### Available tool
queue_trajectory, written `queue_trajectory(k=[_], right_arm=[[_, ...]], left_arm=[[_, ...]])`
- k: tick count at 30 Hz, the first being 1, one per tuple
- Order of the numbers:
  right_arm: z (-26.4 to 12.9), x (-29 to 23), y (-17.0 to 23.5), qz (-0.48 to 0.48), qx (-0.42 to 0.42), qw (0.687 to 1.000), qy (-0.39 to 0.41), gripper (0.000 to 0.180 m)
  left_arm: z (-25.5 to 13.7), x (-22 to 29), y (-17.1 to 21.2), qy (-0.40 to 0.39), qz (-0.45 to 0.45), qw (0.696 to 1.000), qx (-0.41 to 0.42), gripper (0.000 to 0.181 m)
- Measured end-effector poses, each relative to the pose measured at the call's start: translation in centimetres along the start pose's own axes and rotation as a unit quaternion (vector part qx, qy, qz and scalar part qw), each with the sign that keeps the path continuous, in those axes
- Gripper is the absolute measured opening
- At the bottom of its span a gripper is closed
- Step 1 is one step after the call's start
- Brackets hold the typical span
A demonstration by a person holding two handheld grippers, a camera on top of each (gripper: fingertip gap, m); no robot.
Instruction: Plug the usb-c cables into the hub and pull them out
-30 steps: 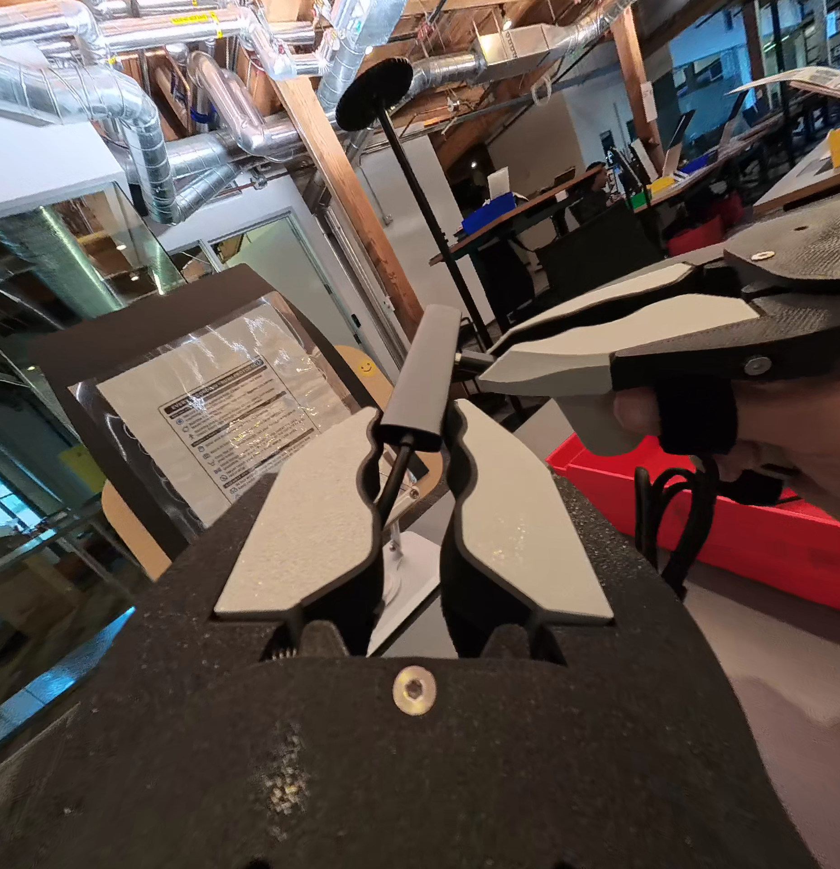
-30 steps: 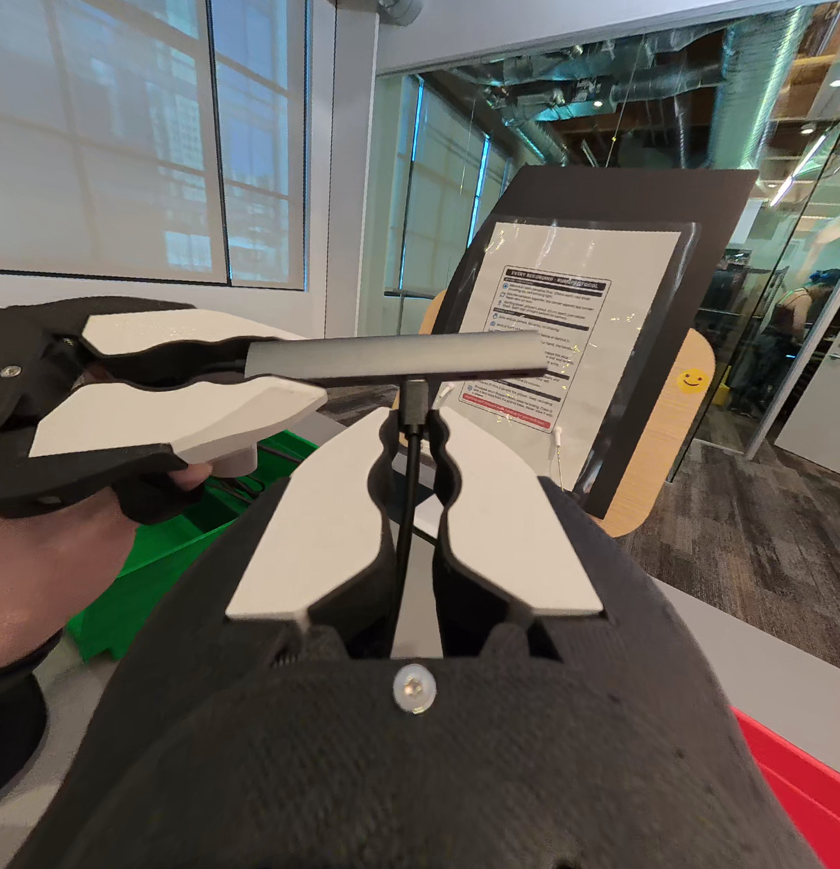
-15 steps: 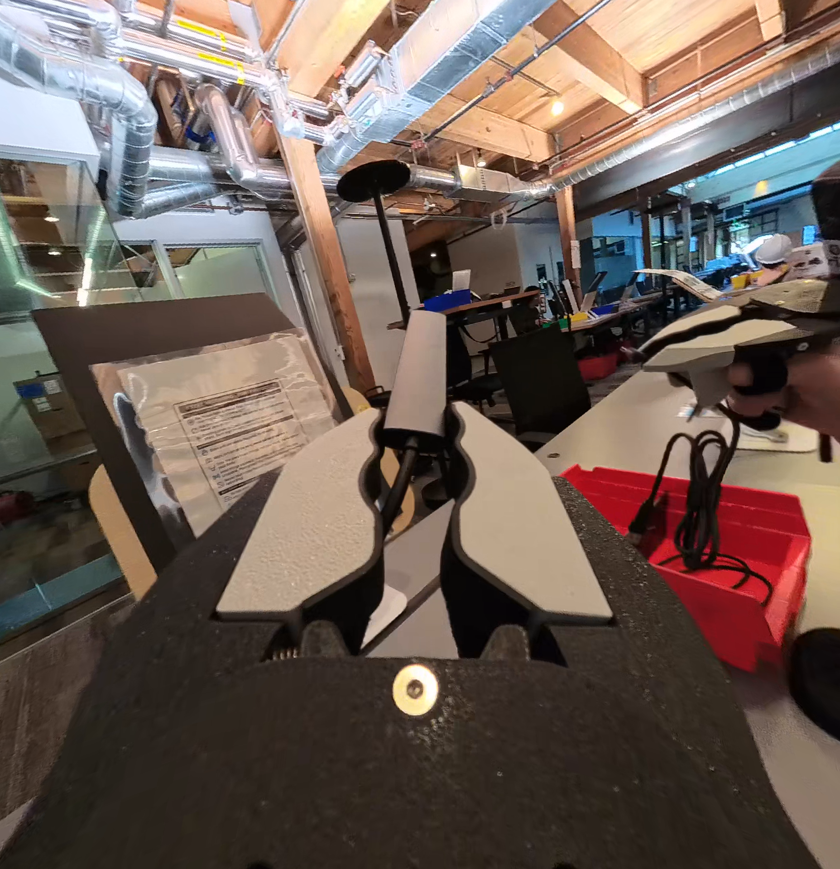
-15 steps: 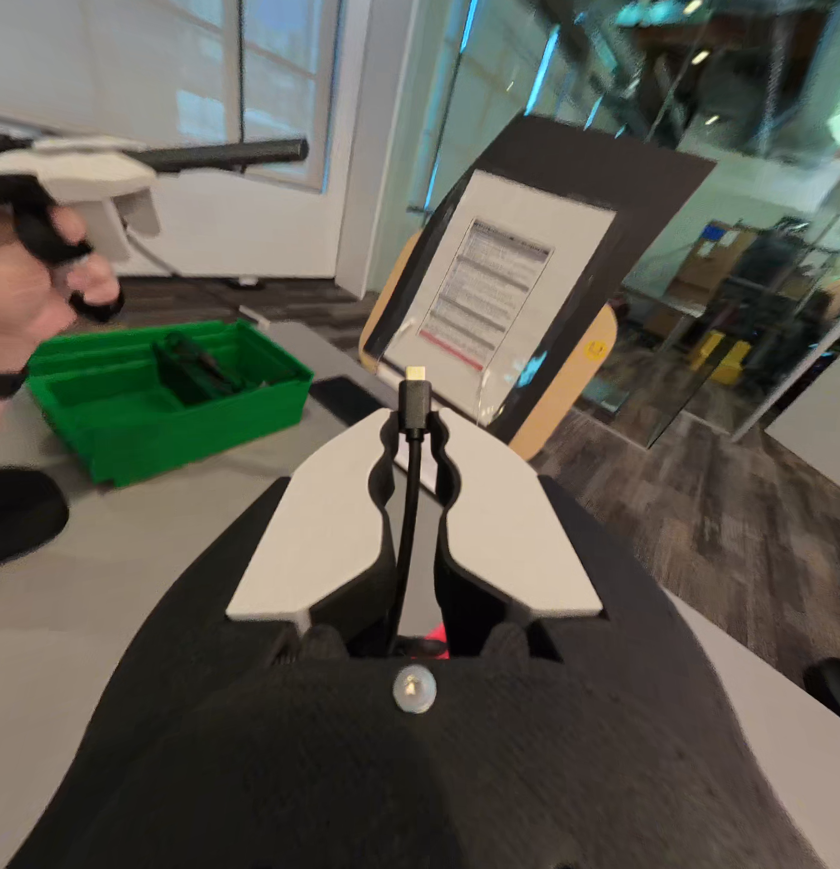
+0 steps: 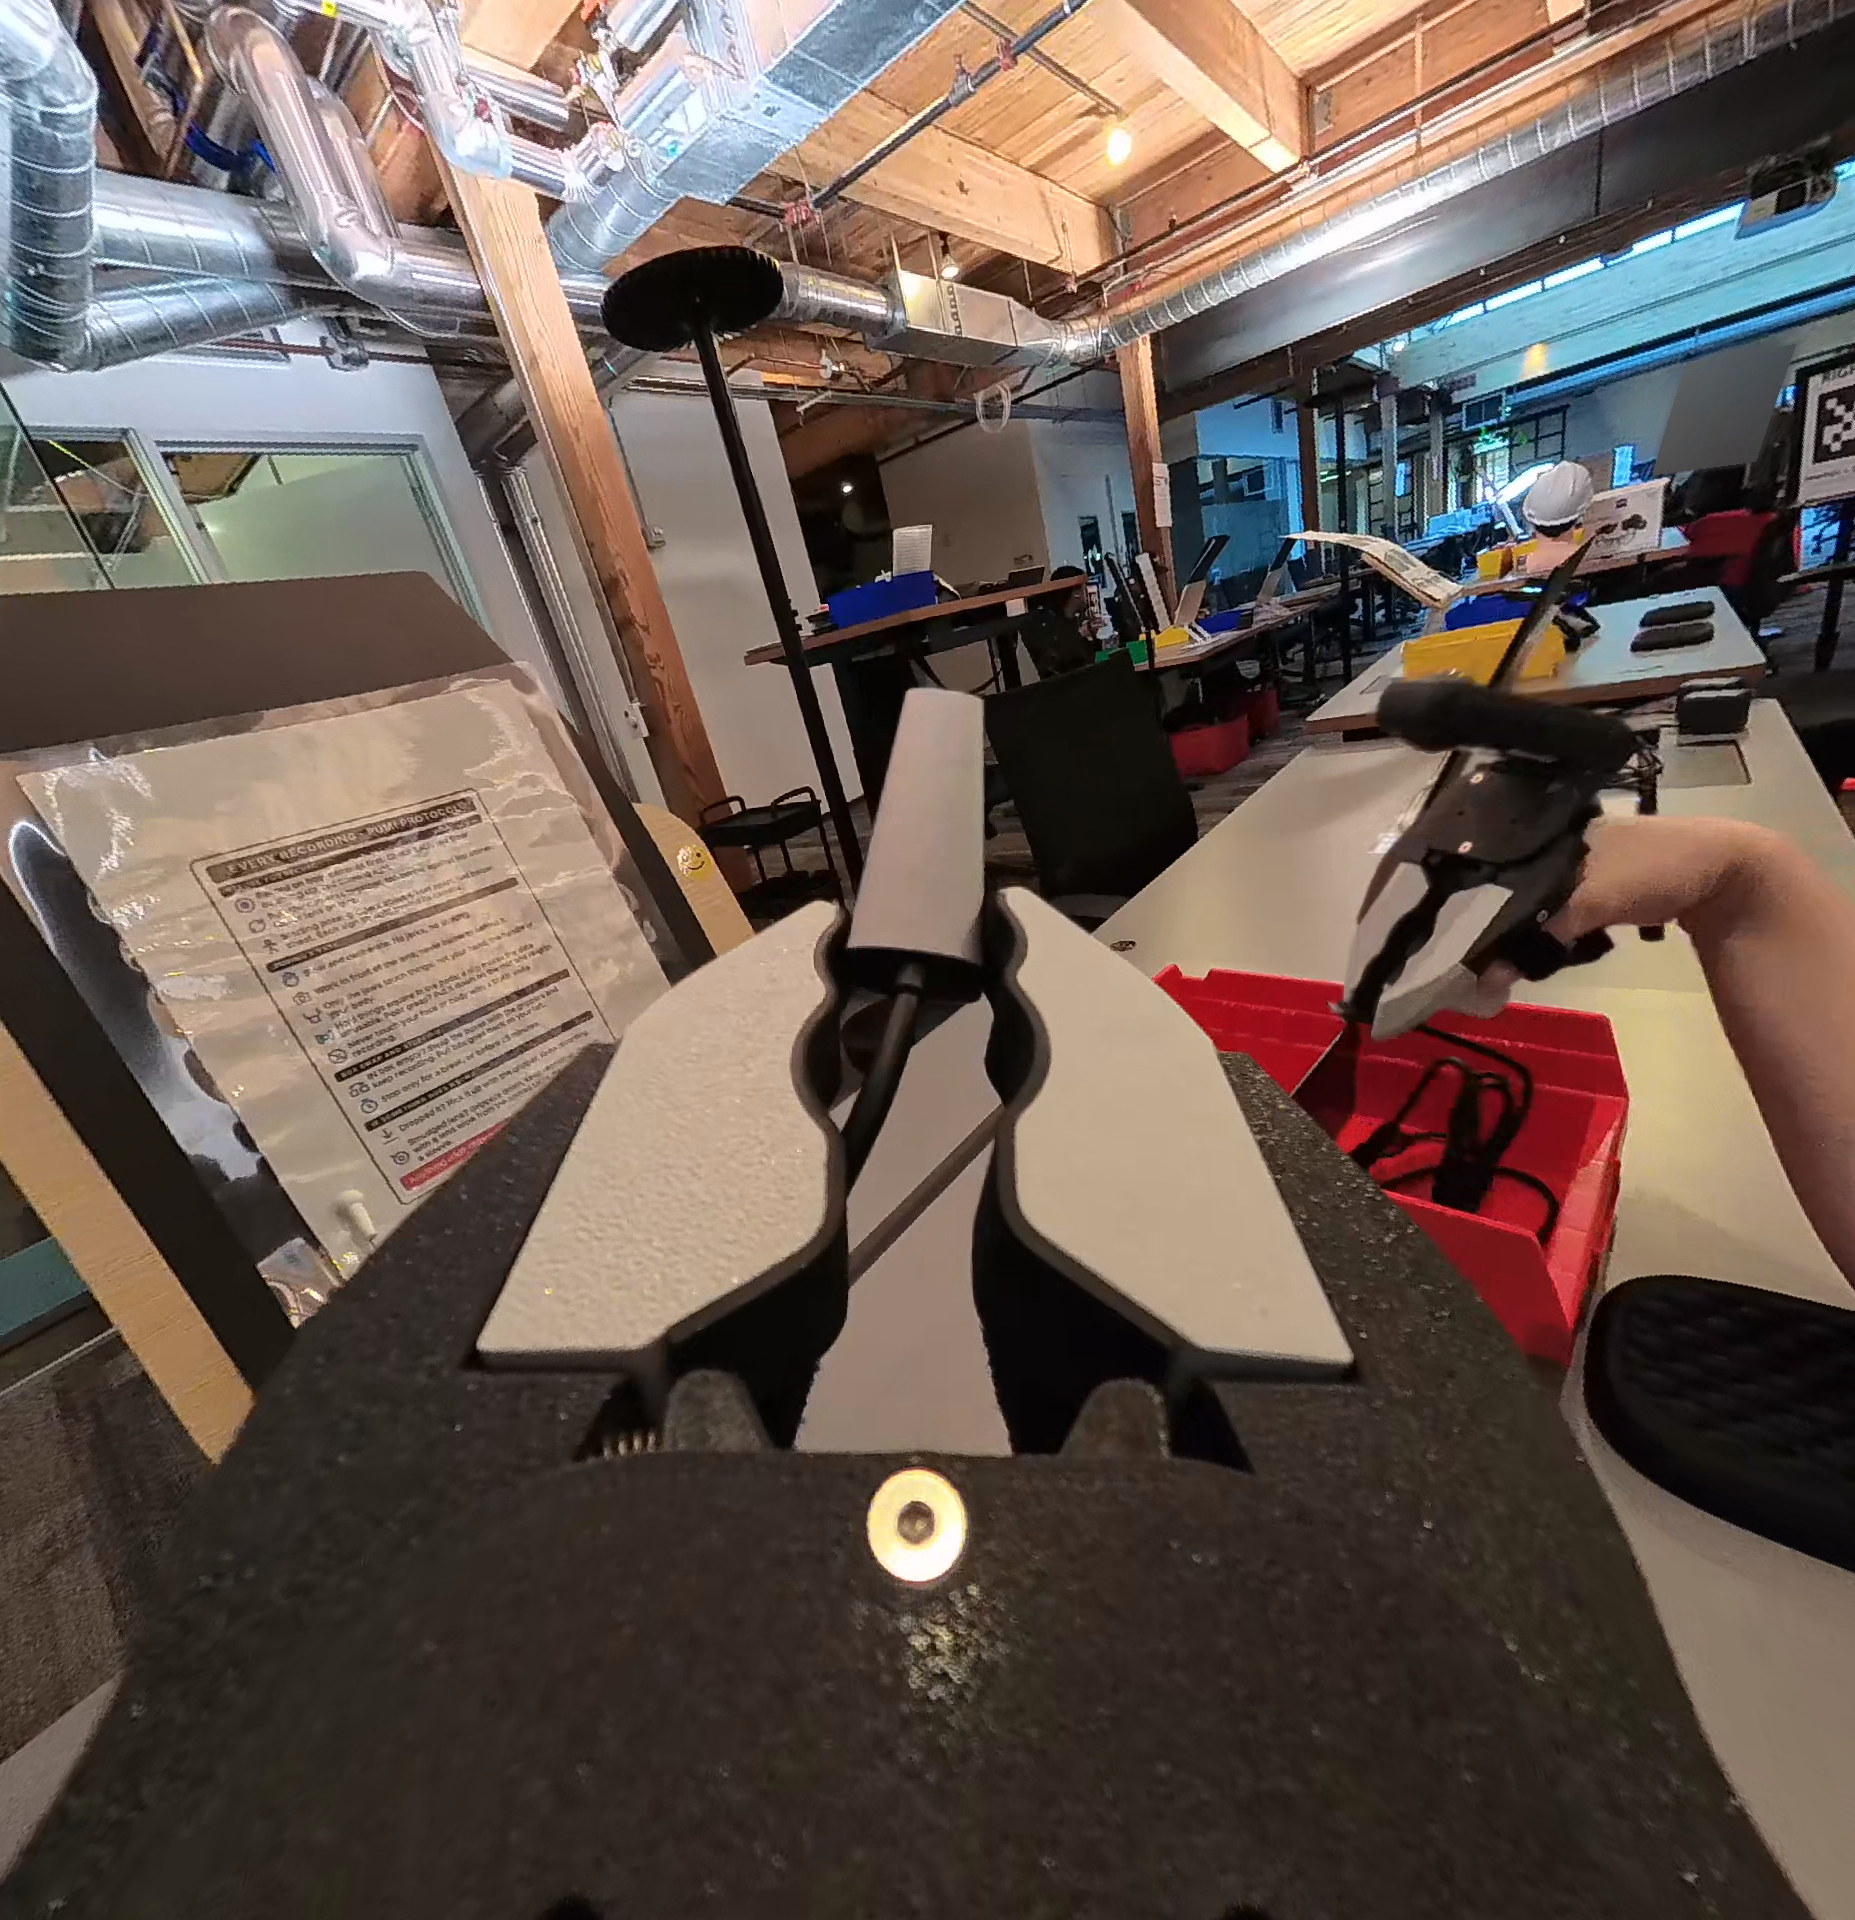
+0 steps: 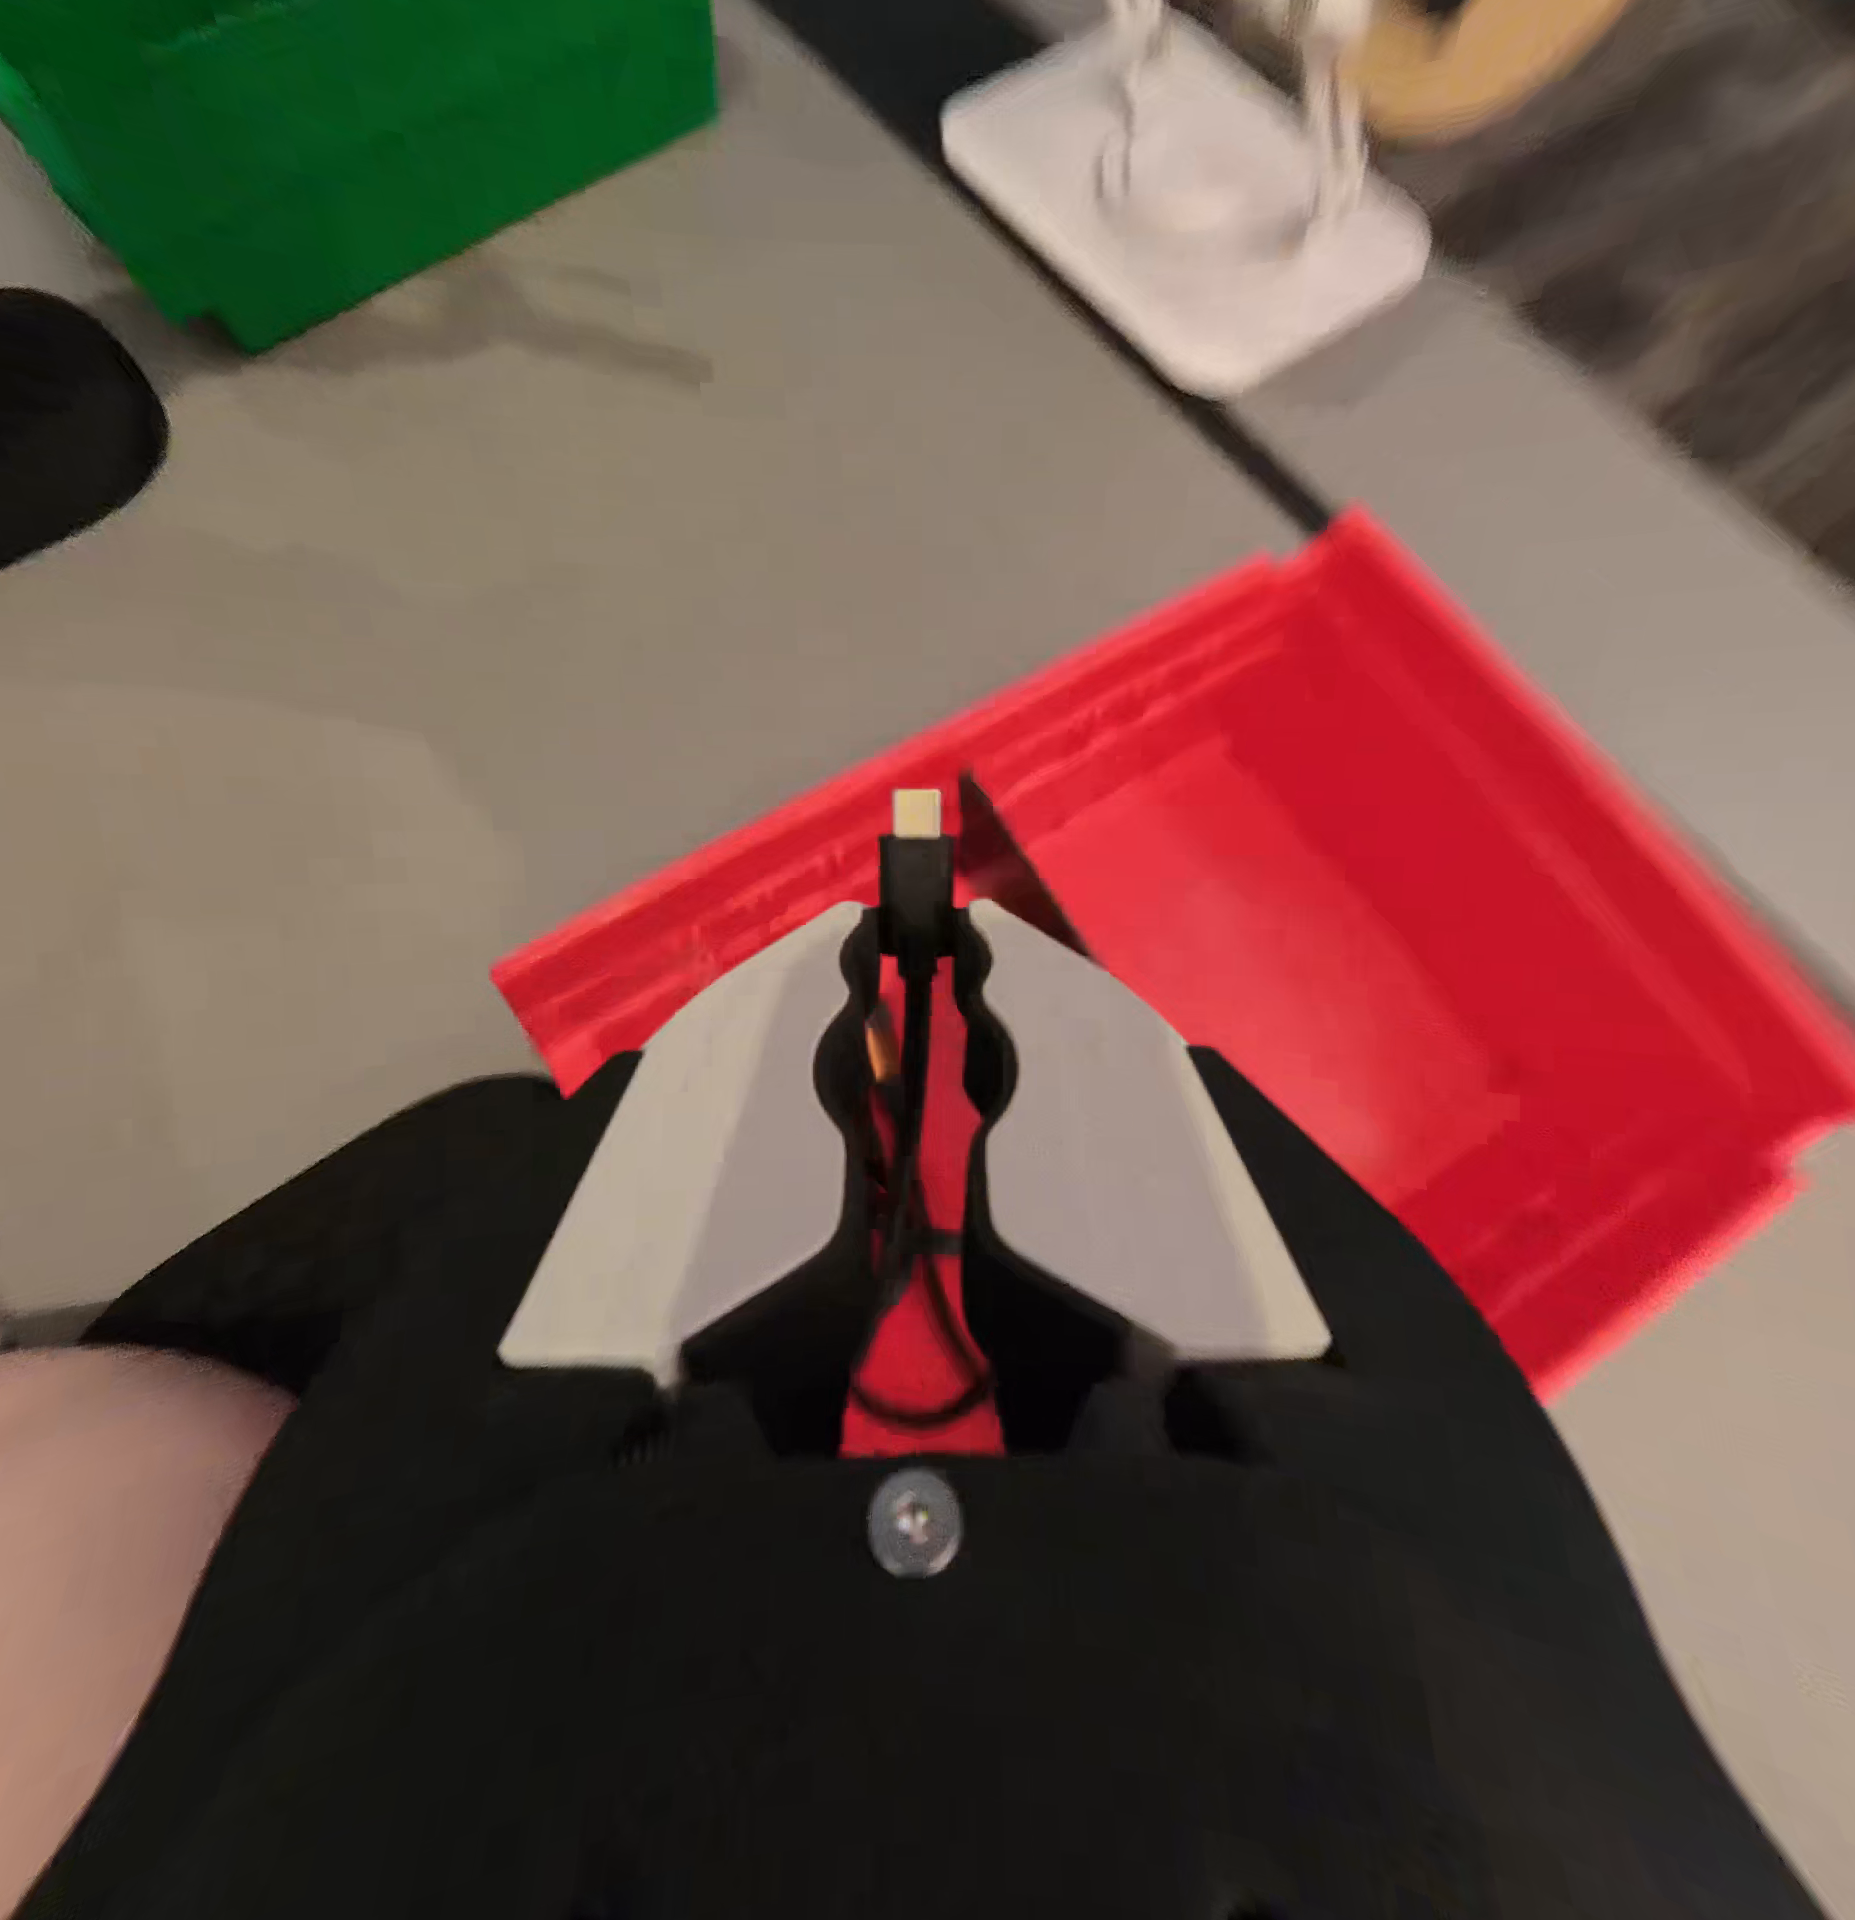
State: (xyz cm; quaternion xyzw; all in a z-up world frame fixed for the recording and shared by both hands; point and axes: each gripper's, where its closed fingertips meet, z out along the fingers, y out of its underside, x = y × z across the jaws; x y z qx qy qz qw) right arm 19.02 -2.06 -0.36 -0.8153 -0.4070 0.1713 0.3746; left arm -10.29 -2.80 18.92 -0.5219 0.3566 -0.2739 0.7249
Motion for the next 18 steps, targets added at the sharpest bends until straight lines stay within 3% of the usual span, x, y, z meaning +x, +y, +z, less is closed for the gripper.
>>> queue_trajectory(k=[3, 7, 10, 11, 13, 16, 18], right_arm=[[0.3, 1.4, 4.7, 0.083, -0.077, 0.993, 0.010, 0.026], [-1.1, 4.6, 6.6, 0.133, -0.079, 0.984, 0.087, 0.036], [-3.8, 6.4, 2.0, 0.067, 0.022, 0.981, 0.182, 0.046], [-5.1, 6.6, -0.3, 0.028, 0.064, 0.972, 0.223, 0.053], [-7.4, 5.6, -5.4, -0.055, 0.147, 0.946, 0.283, 0.052], [-9.1, 0.3, -12.7, -0.193, 0.260, 0.896, 0.304, 0.049], [-8.2, -4.9, -16.2, -0.302, 0.311, 0.857, 0.280, 0.048]], left_arm=[[0.2, 0.3, 0.2, 0.007, -0.003, 1.000, -0.003, 0.023], [0.5, 1.0, 0.4, 0.024, -0.006, 1.000, -0.008, 0.023], [0.9, 2.0, 0.8, 0.054, -0.016, 0.998, -0.020, 0.023], [1.1, 2.5, 1.0, 0.065, -0.023, 0.997, -0.024, 0.023], [1.6, 3.4, 1.4, 0.090, -0.037, 0.995, -0.032, 0.023], [2.5, 4.7, 2.5, 0.119, -0.048, 0.990, -0.057, 0.023], [3.0, 5.4, 3.6, 0.125, -0.049, 0.987, -0.085, 0.023]])
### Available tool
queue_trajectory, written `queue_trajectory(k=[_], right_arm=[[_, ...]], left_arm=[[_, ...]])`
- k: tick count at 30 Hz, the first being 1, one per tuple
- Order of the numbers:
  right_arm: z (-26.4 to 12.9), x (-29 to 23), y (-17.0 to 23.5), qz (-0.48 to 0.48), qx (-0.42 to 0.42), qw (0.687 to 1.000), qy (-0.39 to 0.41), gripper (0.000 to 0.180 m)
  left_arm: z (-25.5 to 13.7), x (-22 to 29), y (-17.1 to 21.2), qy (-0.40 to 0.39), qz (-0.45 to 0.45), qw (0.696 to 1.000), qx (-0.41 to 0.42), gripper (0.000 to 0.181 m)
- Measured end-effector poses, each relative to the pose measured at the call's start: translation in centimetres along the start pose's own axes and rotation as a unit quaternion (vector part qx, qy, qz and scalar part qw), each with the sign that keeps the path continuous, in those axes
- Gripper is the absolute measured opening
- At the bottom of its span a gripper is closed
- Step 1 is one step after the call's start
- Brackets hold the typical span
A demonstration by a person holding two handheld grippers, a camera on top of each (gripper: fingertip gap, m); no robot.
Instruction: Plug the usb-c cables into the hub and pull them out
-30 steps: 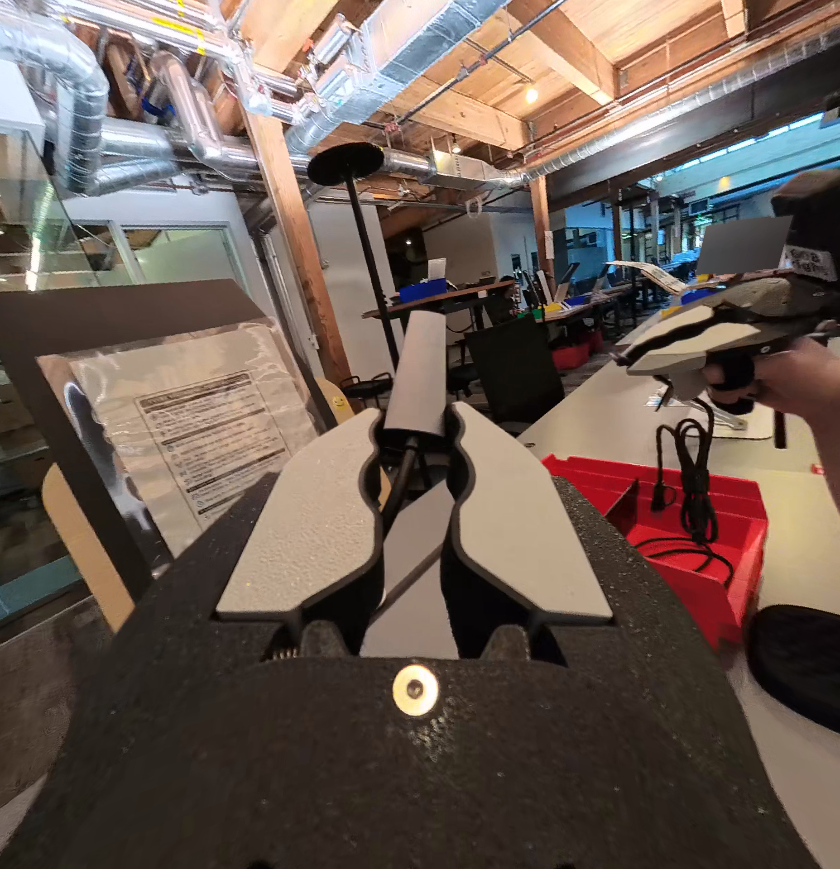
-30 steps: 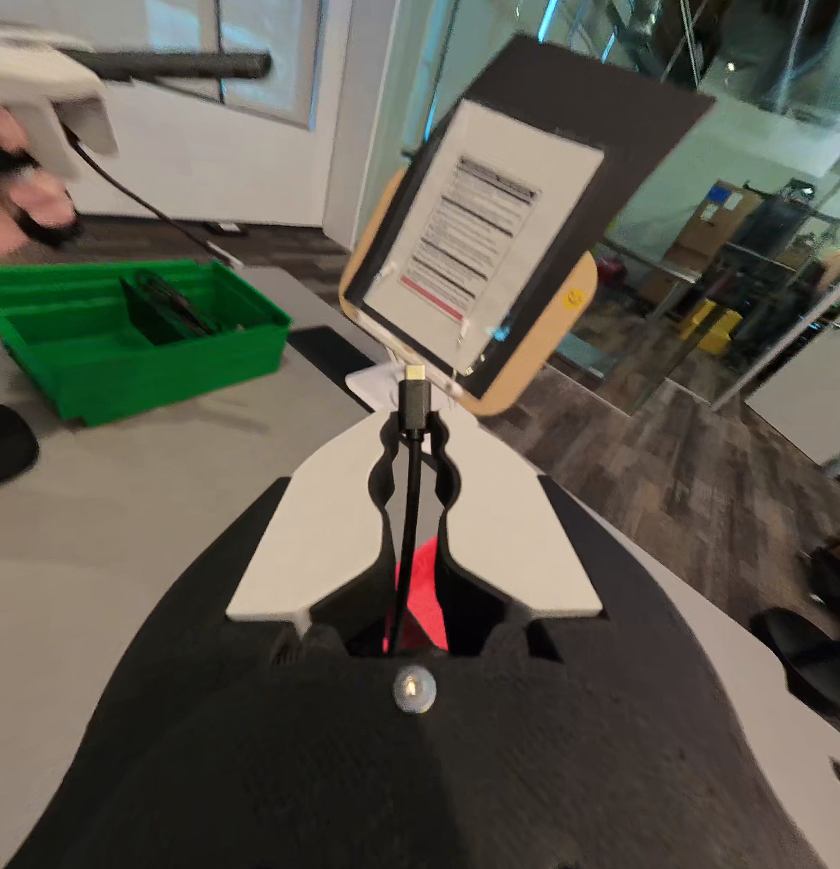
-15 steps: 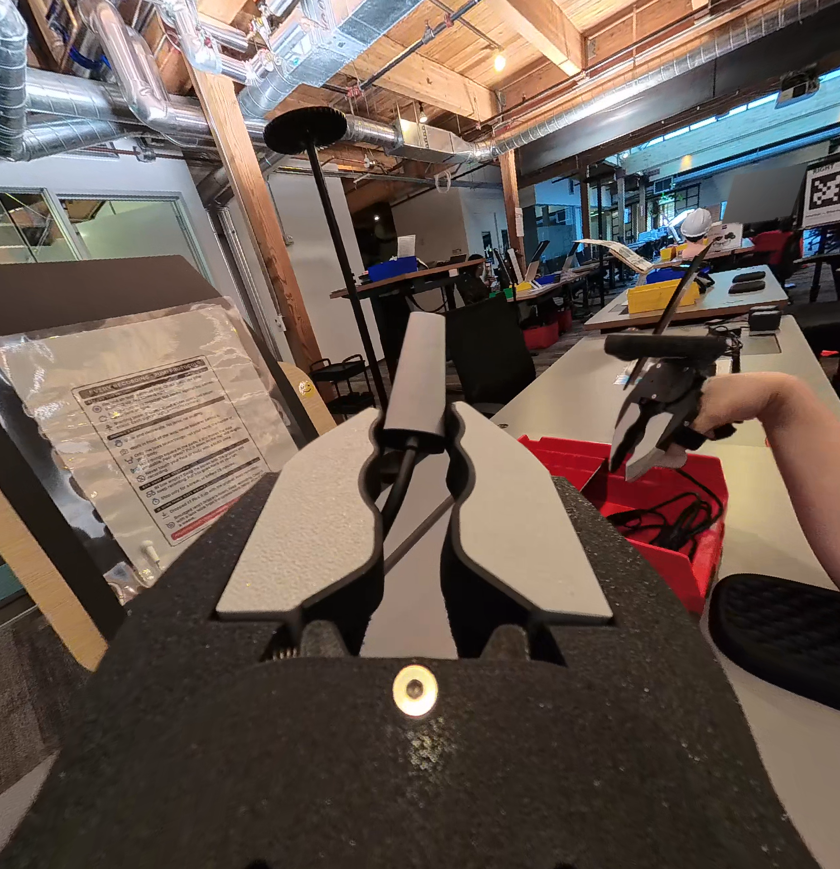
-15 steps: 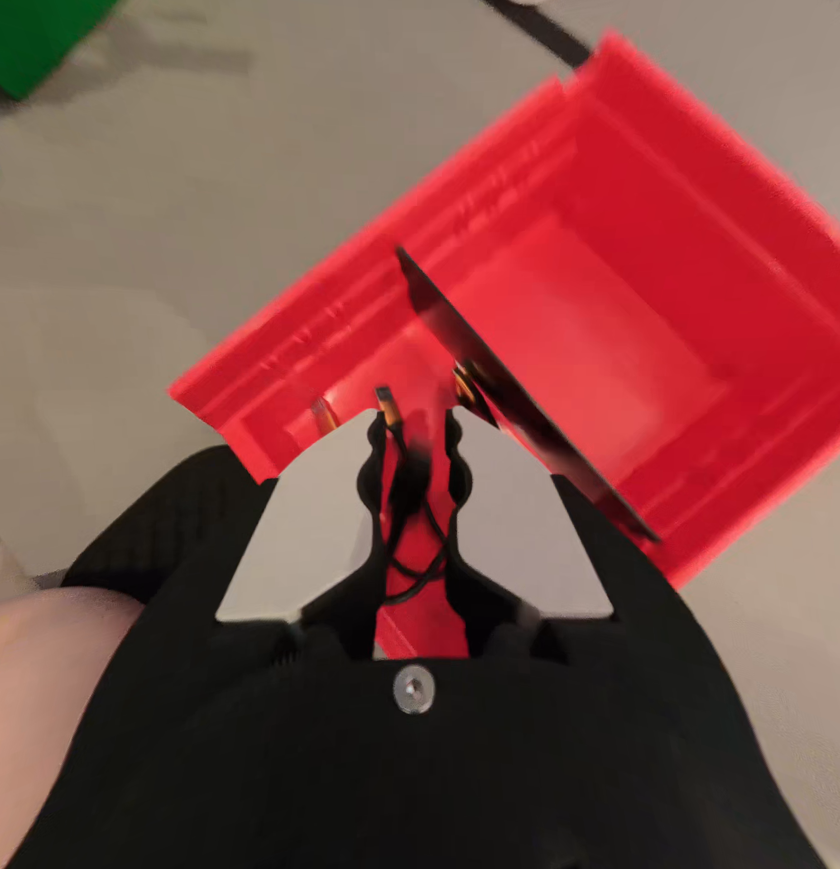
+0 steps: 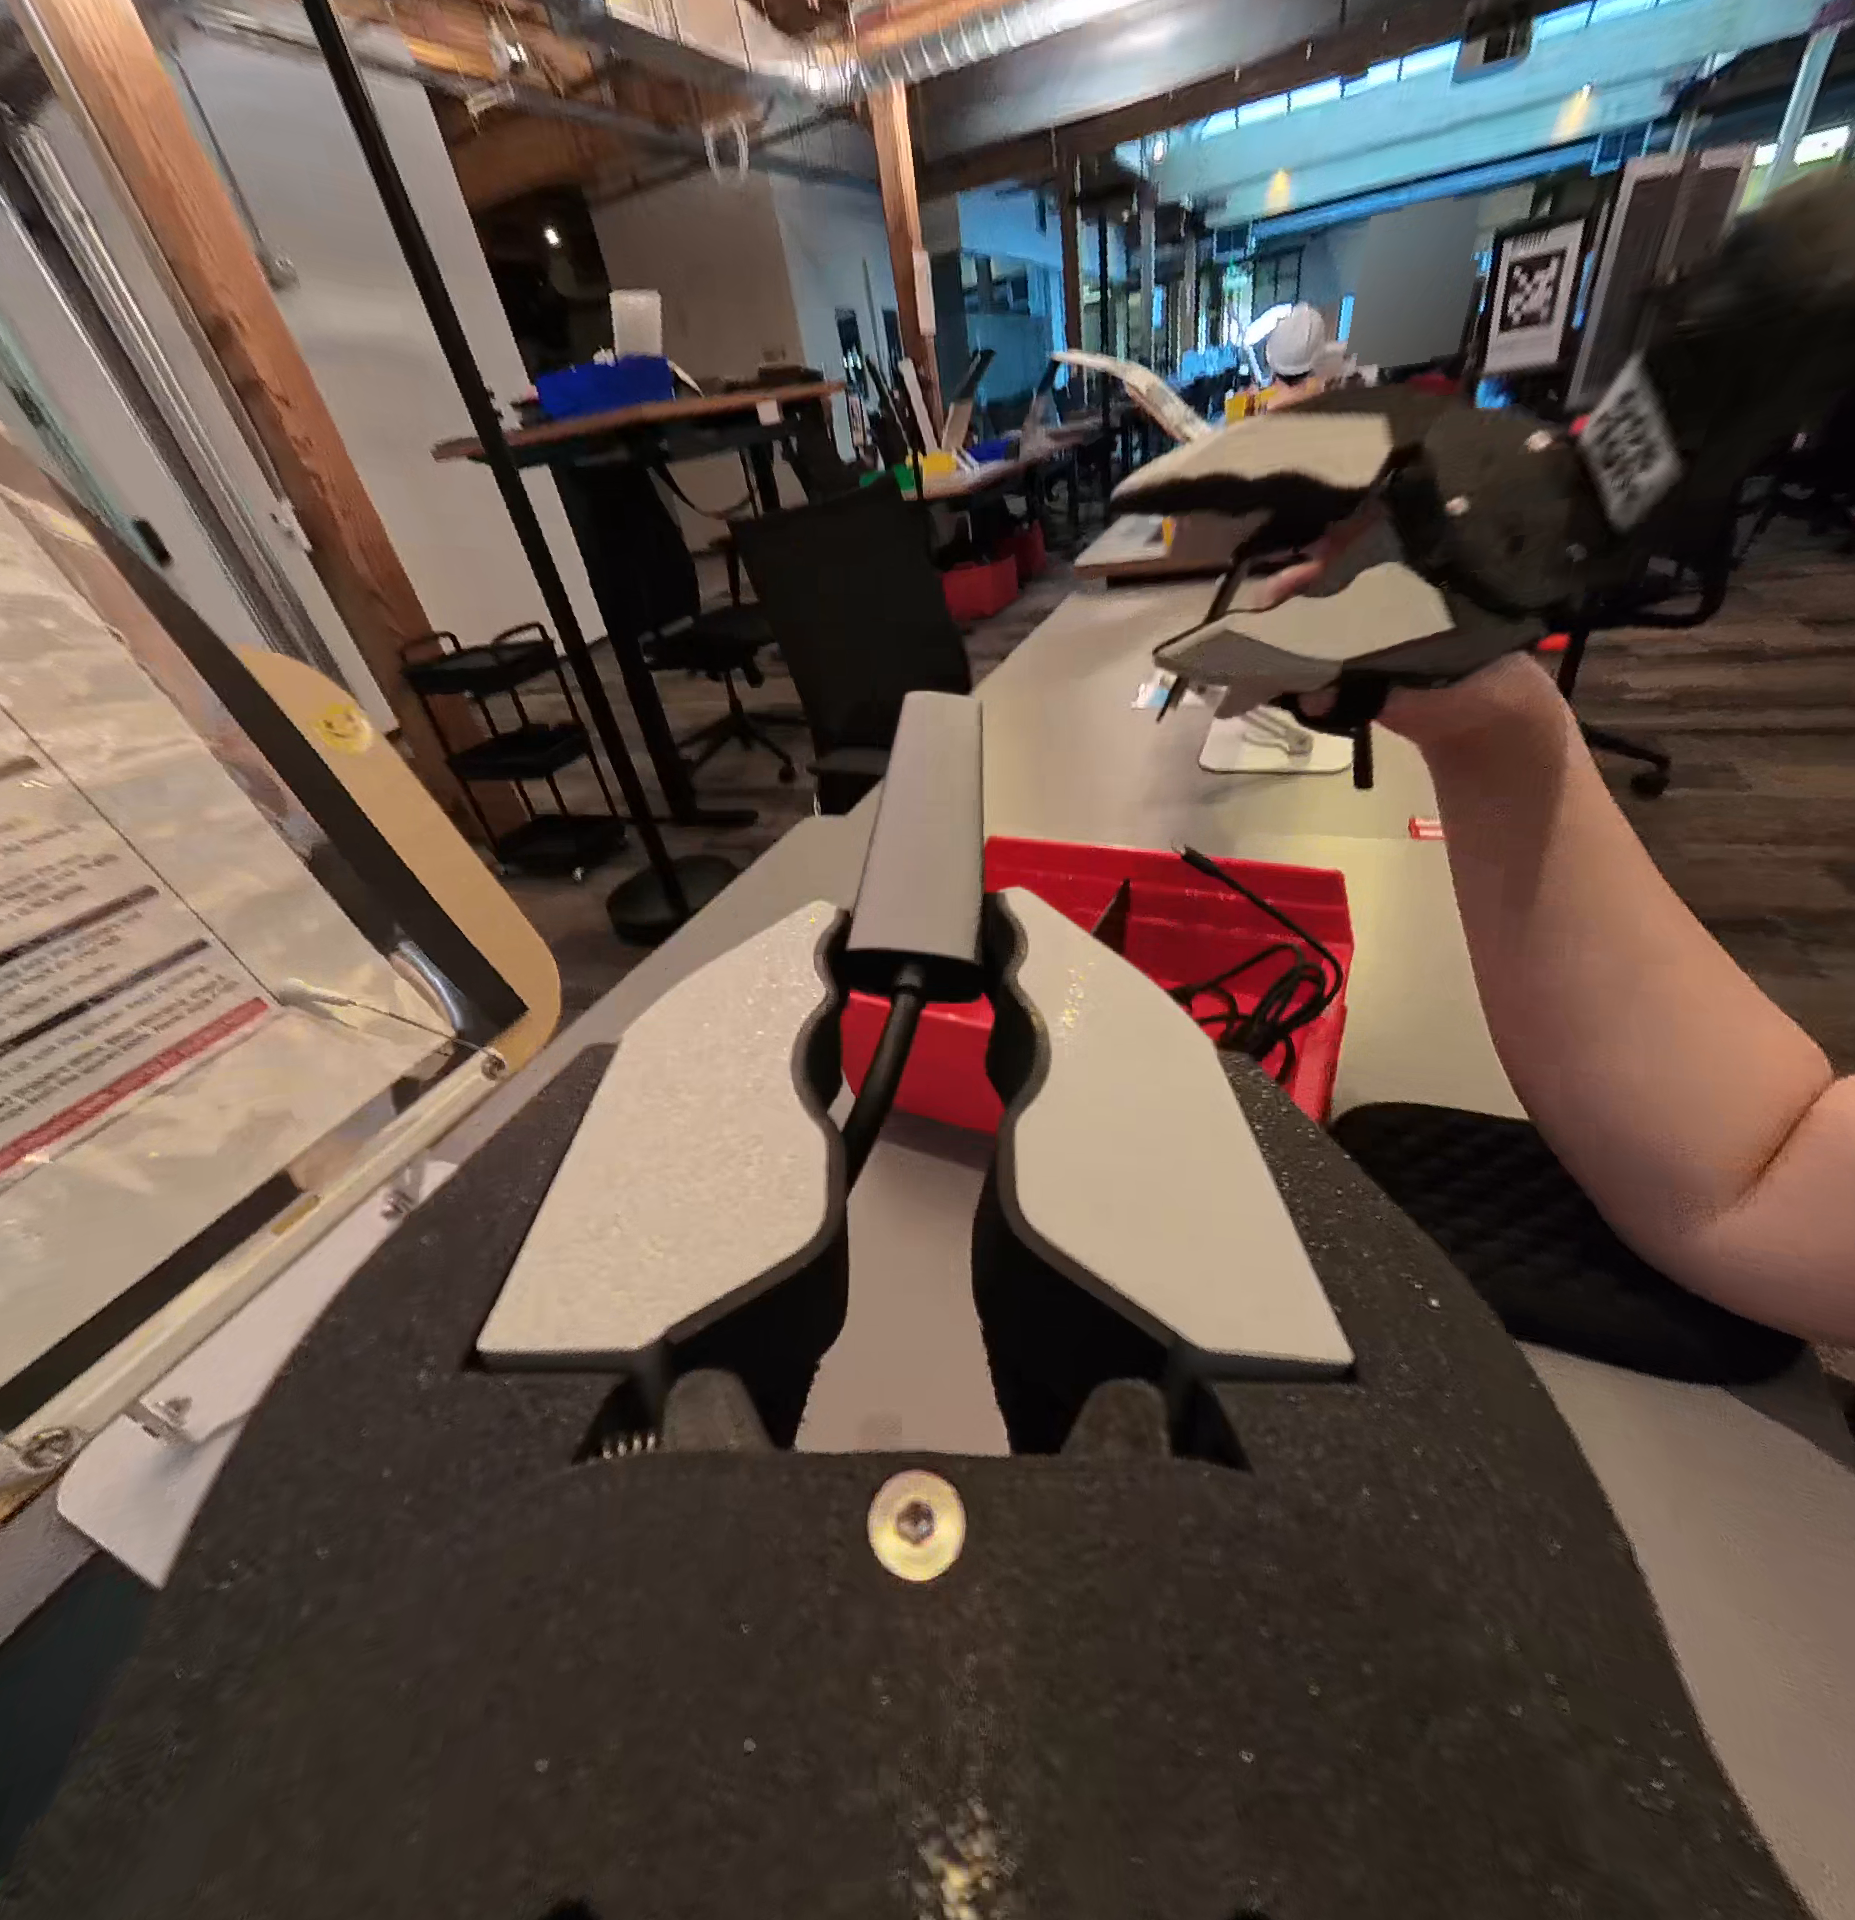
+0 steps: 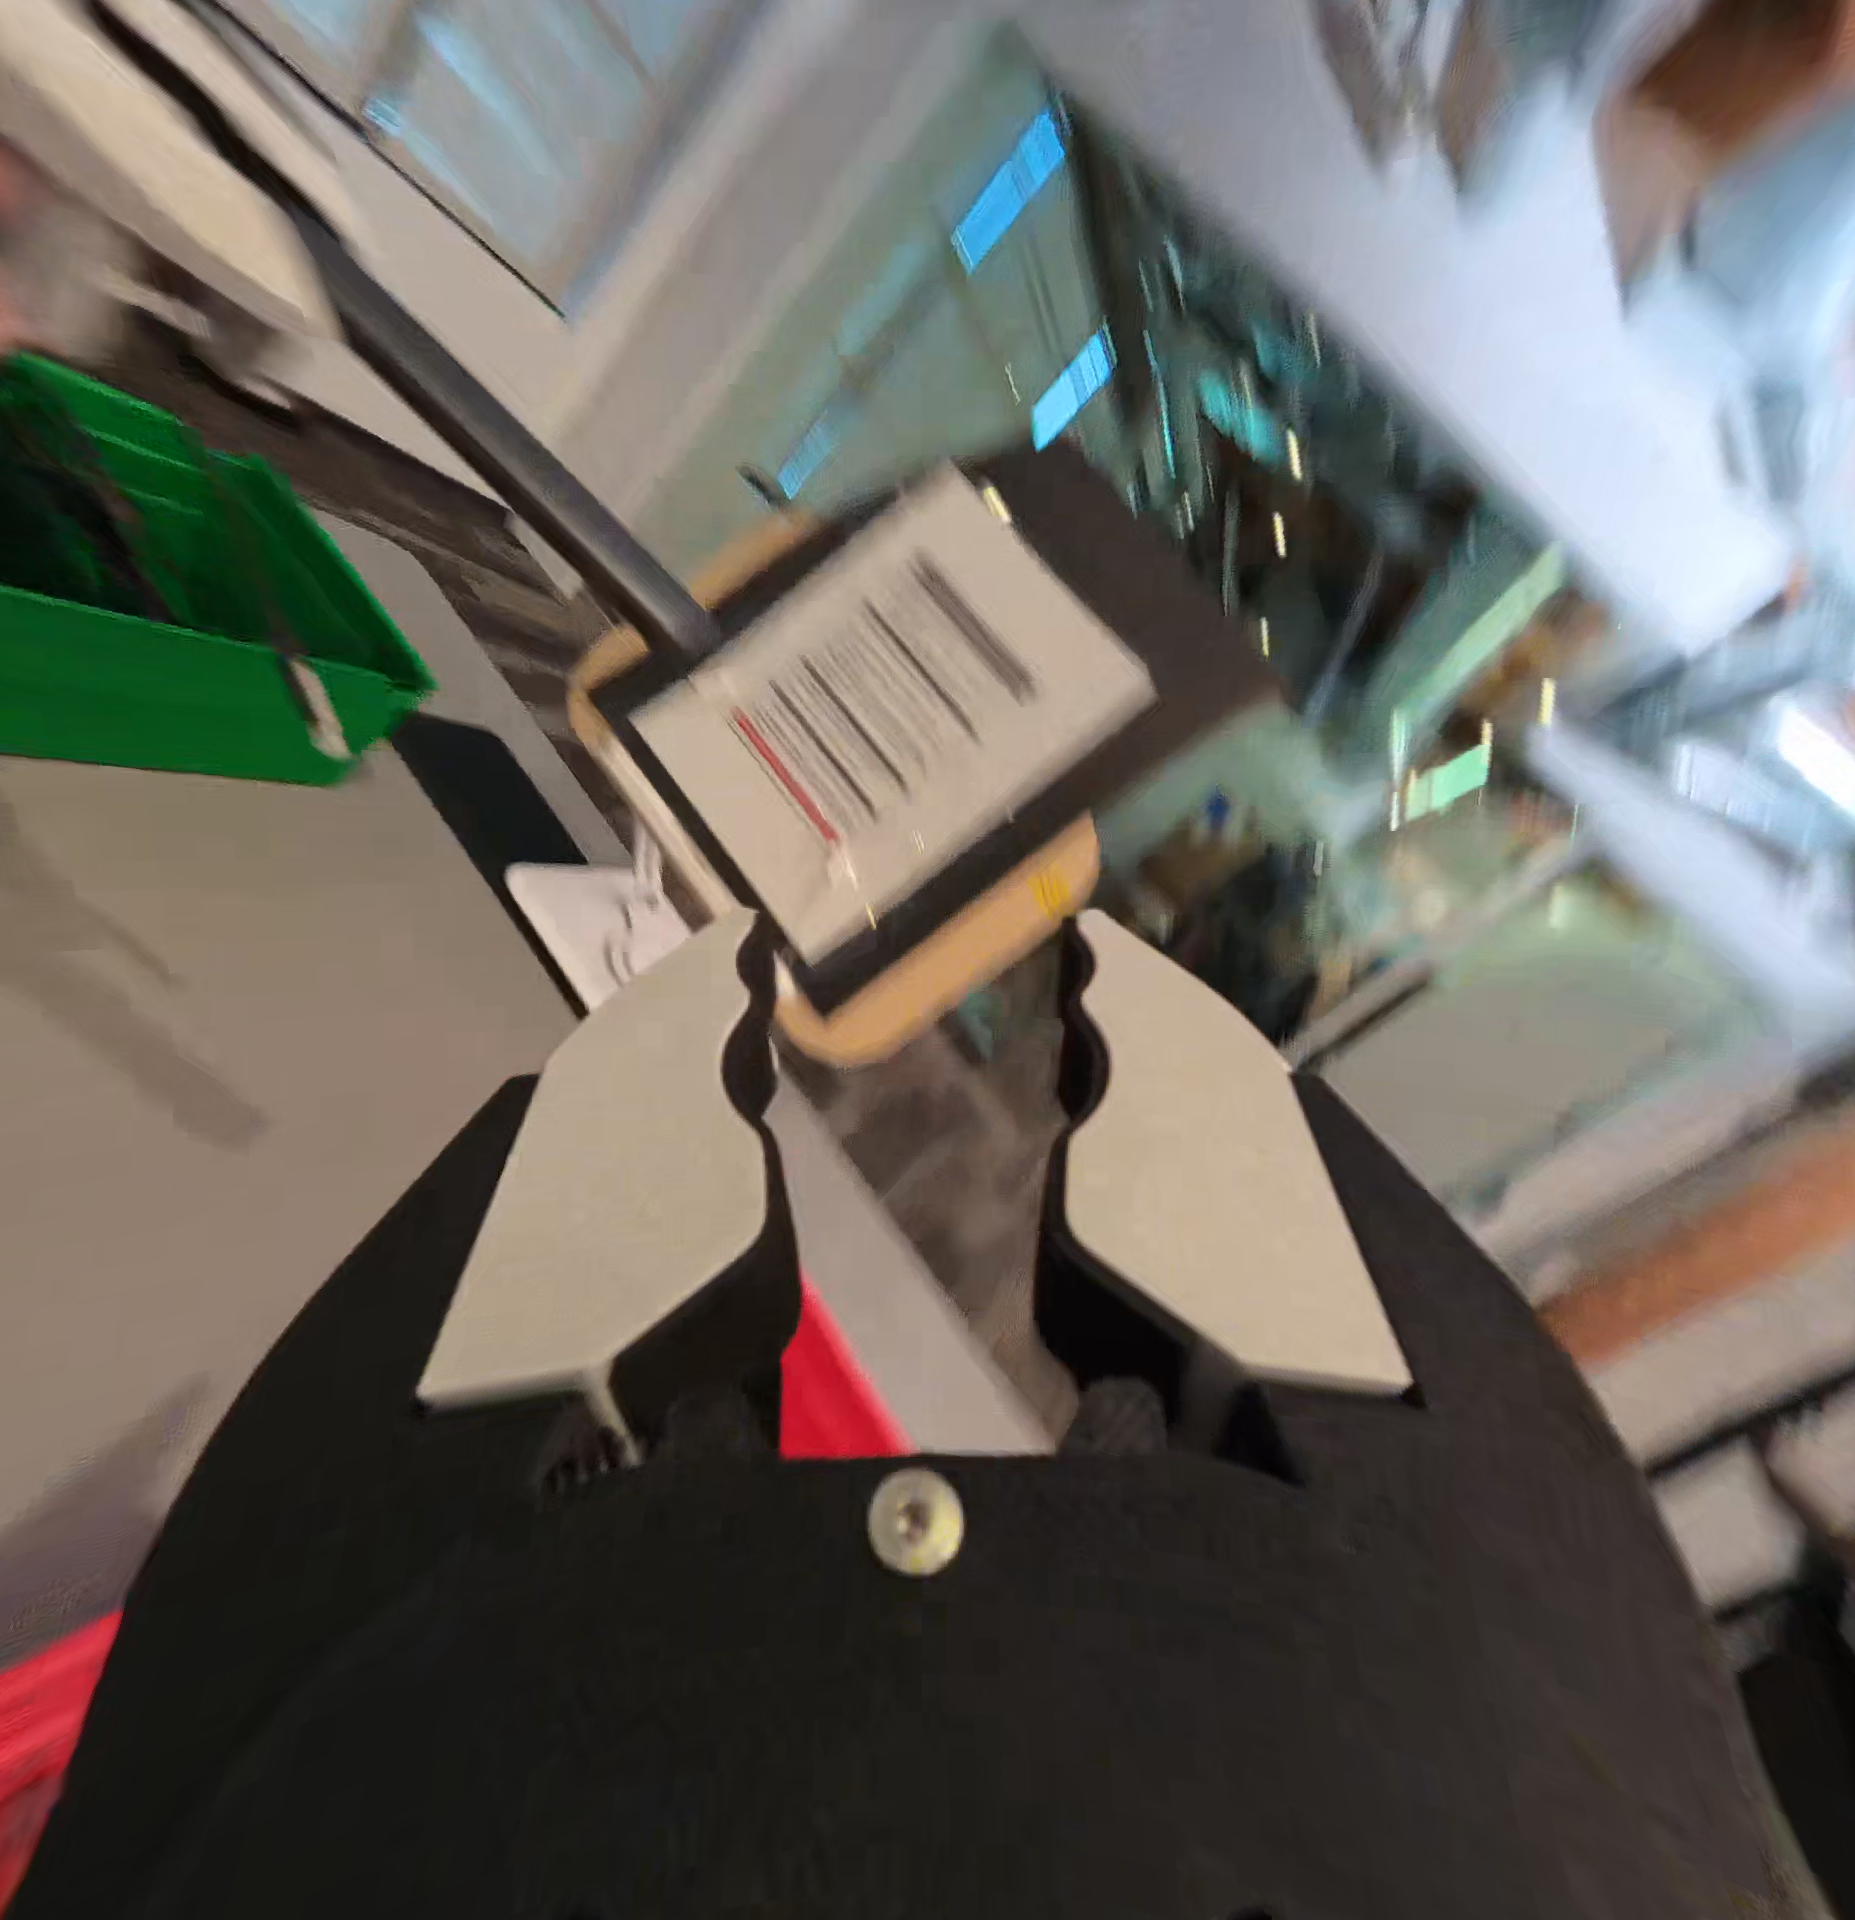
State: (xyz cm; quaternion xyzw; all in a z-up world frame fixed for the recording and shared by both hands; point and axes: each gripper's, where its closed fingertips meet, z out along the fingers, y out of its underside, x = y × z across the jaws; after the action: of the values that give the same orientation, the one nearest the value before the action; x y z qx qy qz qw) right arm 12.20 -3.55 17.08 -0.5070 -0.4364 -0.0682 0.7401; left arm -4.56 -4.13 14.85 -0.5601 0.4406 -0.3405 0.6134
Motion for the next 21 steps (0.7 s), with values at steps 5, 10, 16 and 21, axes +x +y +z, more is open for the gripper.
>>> queue_trajectory(k=[5, 10, 16, 21], right_arm=[[4.5, -9.2, -4.6, -0.179, 0.050, 0.979, -0.089, 0.041], [6.8, -10.1, -2.9, -0.261, 0.022, 0.964, -0.044, 0.011], [4.5, -2.5, 2.9, -0.140, -0.073, 0.987, 0.015, 0.011], [-1.1, 2.6, 12.5, -0.048, -0.189, 0.980, 0.043, 0.011]], left_arm=[[1.8, 1.3, 1.8, 0.033, -0.039, 0.998, -0.042, 0.023], [2.1, 3.1, 1.8, 0.115, -0.111, 0.987, -0.035, 0.023], [-0.6, -0.3, -0.8, 0.059, -0.124, 0.990, 0.037, 0.059], [-3.5, -1.2, -2.9, 0.084, -0.156, 0.979, 0.099, 0.043]])
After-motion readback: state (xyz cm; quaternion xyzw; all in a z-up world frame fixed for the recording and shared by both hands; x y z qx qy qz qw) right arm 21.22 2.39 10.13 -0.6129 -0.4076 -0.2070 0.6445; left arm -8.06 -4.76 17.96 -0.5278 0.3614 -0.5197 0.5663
